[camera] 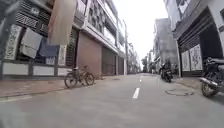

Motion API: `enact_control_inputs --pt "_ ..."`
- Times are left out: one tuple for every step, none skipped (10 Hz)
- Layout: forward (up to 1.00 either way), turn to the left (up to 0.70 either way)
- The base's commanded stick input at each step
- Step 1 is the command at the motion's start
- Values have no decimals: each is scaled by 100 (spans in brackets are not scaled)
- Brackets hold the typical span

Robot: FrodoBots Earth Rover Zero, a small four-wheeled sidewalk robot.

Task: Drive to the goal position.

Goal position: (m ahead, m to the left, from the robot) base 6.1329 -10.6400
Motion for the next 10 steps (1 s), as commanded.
enact_control_inputs --pt "48 0" --pt "48 0" --pt "48 0" --pt "48 0" --pt "48 0" --pt "48 0" --pt "48 0" --pt "48 0" --pt "48 0" --pt "48 0"
